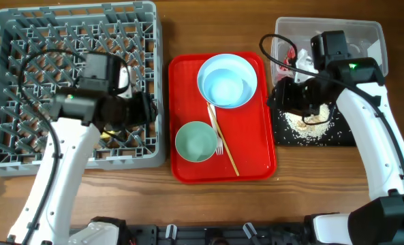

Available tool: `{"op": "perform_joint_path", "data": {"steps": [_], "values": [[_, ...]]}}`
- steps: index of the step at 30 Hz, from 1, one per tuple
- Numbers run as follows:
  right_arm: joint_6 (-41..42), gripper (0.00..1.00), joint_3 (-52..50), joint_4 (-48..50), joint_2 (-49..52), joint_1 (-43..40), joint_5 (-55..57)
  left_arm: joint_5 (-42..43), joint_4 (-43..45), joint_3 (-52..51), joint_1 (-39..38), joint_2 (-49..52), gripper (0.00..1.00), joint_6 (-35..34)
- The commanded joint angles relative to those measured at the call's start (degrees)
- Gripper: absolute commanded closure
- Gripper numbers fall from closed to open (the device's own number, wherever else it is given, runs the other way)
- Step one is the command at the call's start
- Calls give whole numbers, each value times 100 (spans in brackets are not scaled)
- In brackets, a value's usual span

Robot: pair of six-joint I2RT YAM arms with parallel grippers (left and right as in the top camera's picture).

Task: Sort waste into correct bins and load items into the dishwasher rack
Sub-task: 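Grasp the green bowl on the red tray with the left gripper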

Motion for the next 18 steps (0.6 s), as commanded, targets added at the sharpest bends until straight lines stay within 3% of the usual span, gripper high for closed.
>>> {"op": "perform_joint_path", "data": {"steps": [1,3,4,5,6,15,17,18], "values": [[44,51,70,-122,-15,-15,748,-315,247,79,-710,66,46,37],[297,47,70,-164,-15,-24,955,-315,566,79,-1150,125,41,35],[291,18,70,-197,-15,-98,968,-315,778,79,-1510,258,38,35],[291,4,70,-212,-15,-186,962,-317,859,79,-1773,426,36,37],[284,0,70,-243,-15,-260,964,-315,879,79,-1941,570,36,35],[262,0,70,-389,-15,-413,975,-315,1257,79,-3442,2686,39,15],[260,0,70,-387,-15,-411,1067,-376,1384,79,-3615,2962,45,17],[238,0,70,-387,-15,-411,1078,-549,1388,79,-3670,3034,55,17]]}}
